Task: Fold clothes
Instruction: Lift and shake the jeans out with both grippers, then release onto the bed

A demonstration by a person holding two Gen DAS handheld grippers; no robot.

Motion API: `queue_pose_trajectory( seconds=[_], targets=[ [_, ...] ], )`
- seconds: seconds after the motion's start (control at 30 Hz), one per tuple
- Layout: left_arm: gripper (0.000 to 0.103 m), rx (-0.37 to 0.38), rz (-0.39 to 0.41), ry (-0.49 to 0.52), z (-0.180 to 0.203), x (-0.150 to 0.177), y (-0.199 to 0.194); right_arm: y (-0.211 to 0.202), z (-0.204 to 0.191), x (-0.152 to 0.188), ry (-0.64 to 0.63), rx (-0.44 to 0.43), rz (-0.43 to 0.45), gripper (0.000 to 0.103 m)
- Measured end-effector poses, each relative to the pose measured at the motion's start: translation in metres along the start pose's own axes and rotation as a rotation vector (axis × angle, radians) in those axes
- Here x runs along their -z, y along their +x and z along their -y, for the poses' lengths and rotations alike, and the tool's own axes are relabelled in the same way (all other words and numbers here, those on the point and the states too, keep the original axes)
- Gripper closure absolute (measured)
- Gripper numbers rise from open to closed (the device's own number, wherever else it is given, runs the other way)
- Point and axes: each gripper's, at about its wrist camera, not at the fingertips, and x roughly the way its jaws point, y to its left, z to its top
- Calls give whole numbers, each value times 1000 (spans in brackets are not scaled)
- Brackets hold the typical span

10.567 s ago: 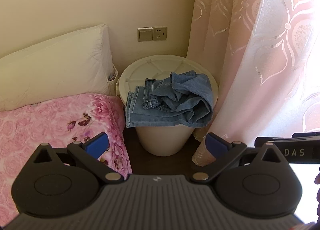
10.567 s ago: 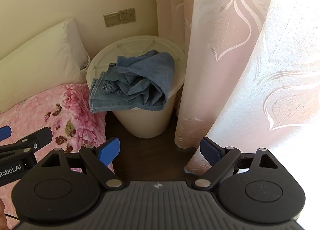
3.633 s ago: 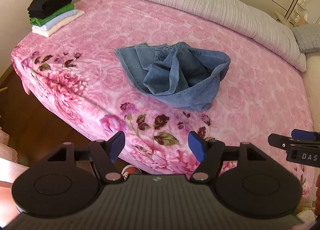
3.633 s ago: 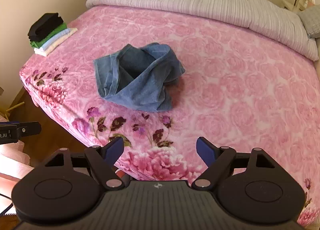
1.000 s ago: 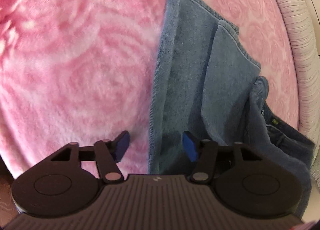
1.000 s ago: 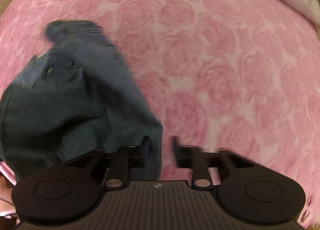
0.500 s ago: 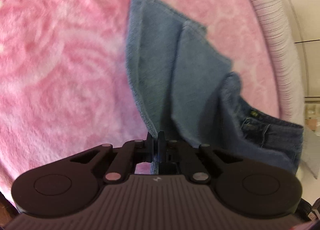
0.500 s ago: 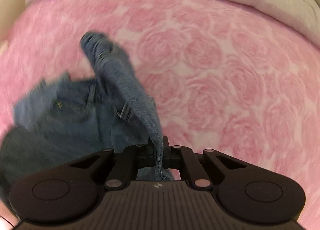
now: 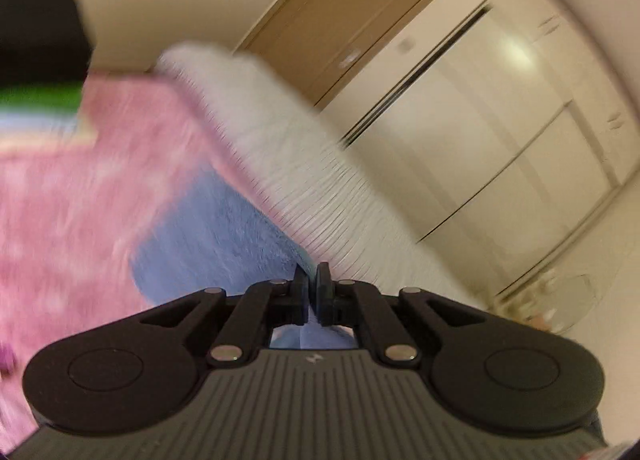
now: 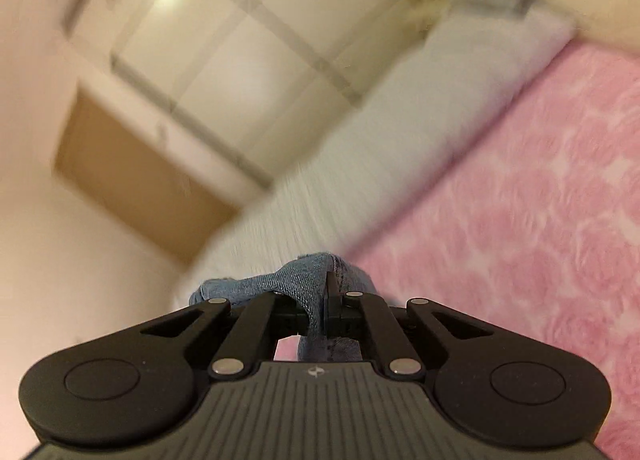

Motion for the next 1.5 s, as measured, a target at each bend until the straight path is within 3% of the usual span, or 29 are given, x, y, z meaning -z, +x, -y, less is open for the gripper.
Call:
queue_pose_trajectory(
  seconds=[0.1,0.17,0.2,0.23,0.3,0.37,0.4,0.5,0.63,0.73,0.93,1.03,1.07,1.1,1.13,1.23,1.37,1.5],
  targets=[
    [101,27,-13,79,10,9,-31,-55,14,21,66,40,102,99],
    [100,-25,-71,93,-4,36,-40,-80,45,52,182,126,99,98],
    [100,-63,-128,43,-23,56,-38,-90,66,71,253,174,89,98],
    [97,-102,-185,-8,-42,76,-36,-101,86,90,324,223,79,96],
    [93,-252,-321,-111,-91,122,-32,-111,132,128,426,389,-24,88],
    [90,-399,-427,-139,-127,157,-30,-119,163,156,431,551,-99,86],
    [90,-464,-468,-148,-142,172,-30,-123,178,168,425,638,-136,84],
    [89,-595,-499,-147,-164,197,-36,-133,204,182,429,737,-188,73],
    [77,-605,-487,-144,-157,205,-37,-138,224,178,410,734,-184,61],
    [74,-570,-485,-103,-151,212,-34,-141,249,178,432,675,-171,58],
    [74,-533,-501,-72,-142,241,-39,-116,316,169,445,610,-126,58],
    [74,-539,-497,-68,-142,255,-42,-96,347,169,420,645,-138,48],
    [74,-541,-490,-73,-143,257,-43,-92,353,170,419,619,-127,48],
    [74,-543,-482,-78,-144,260,-44,-87,358,171,418,593,-115,55],
    [74,-544,-474,-83,-144,262,-45,-83,356,169,389,580,-123,75],
    [74,-539,-436,-103,-145,264,-45,-80,346,164,299,563,-130,99],
    [74,-522,-401,-124,-143,263,-44,-121,310,138,129,577,-19,103],
    [72,-512,-403,-126,-144,269,-39,-142,327,129,115,699,-39,101]
  ],
)
